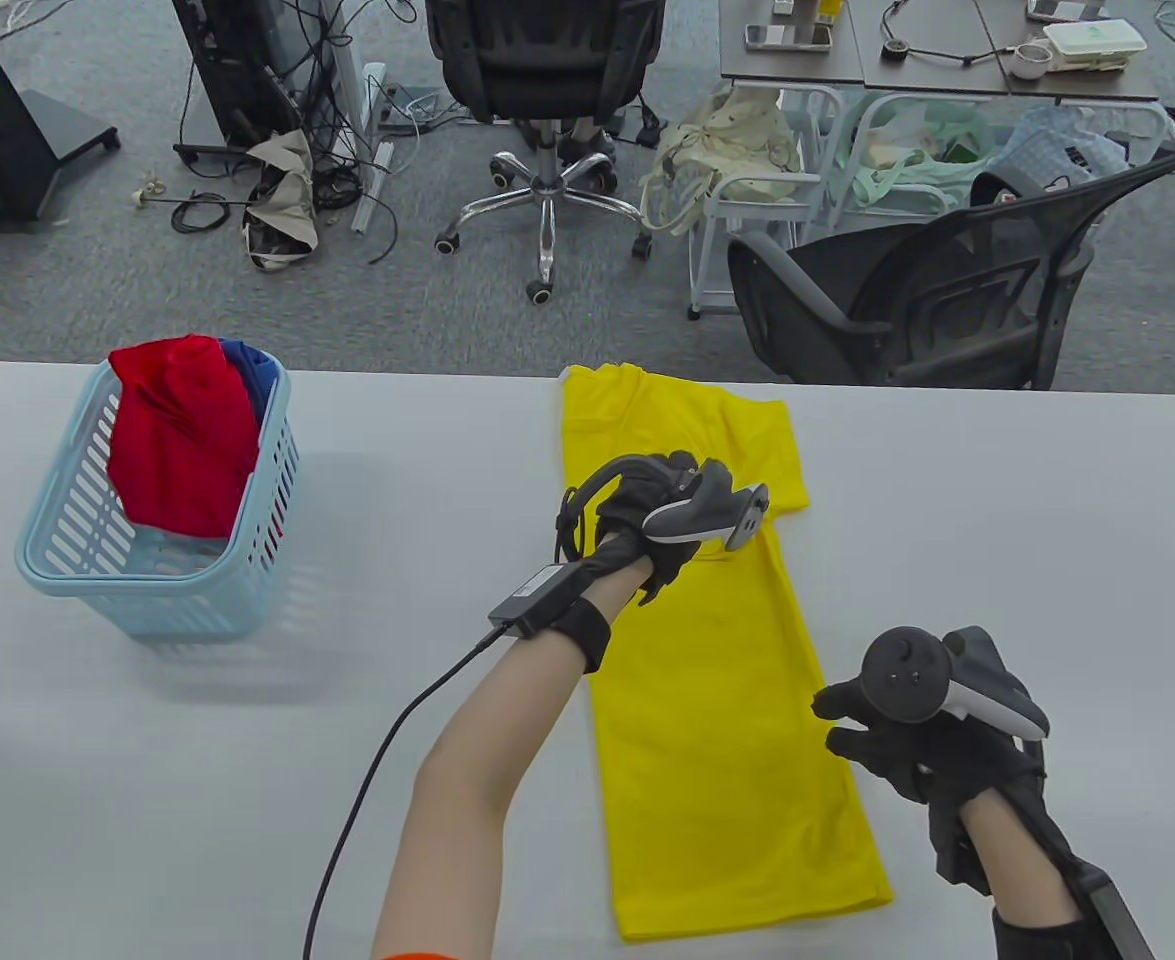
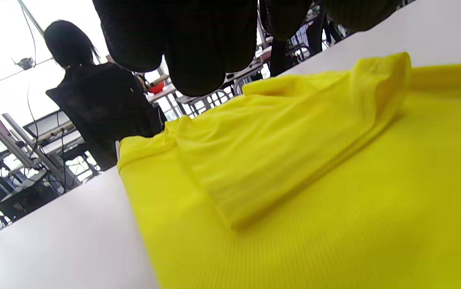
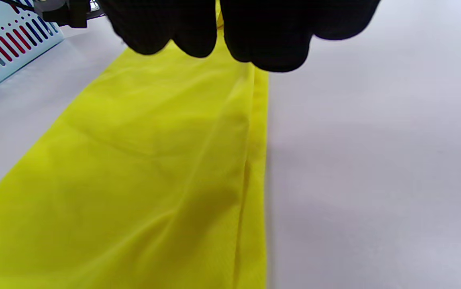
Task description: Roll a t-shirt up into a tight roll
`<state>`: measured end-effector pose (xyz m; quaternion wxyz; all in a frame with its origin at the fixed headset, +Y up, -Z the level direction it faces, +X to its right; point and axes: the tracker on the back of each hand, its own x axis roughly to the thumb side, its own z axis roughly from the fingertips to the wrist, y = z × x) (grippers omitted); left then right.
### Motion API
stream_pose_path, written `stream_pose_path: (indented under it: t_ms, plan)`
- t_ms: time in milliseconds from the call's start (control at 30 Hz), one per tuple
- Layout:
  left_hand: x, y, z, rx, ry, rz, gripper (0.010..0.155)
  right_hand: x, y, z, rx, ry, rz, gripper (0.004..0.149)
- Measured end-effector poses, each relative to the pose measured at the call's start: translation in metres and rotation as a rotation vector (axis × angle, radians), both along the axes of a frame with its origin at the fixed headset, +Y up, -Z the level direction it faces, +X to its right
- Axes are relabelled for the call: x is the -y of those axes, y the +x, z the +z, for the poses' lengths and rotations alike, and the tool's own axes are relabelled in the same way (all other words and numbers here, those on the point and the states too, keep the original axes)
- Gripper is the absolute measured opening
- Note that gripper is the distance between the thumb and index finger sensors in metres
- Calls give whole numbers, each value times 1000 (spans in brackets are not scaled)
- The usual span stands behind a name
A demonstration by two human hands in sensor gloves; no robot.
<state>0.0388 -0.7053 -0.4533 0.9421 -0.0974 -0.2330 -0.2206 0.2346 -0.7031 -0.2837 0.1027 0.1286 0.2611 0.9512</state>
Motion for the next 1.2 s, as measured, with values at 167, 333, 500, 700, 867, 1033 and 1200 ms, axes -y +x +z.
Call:
stream_pose_path:
  t_ms: [167,333,500,700,867,1033,1200]
  plan:
    - [53,-40,22,-112,-384,-131,85,32,-28,-11,-53,-82,60,69]
    - [77,-67,29,-125,-289,-102,85,65,-35,-16,-55,-109,213,87]
    - [72,-75,65,-66,-314,14,84,58,-42,-13,-67,-71,206,83]
    - [92,-90,117,-4,-390,-65,85,68,-55,-12,-93,-73,212,82]
    - [93,-109,154,23,-448,-45,86,41,-76,11,-176,75,256,67]
    - [91,-117,187,63,-457,-34,88,55,-90,10,-220,56,248,74]
    - [92,-121,199,78,-506,-29,89,45,-95,6,-218,87,285,67]
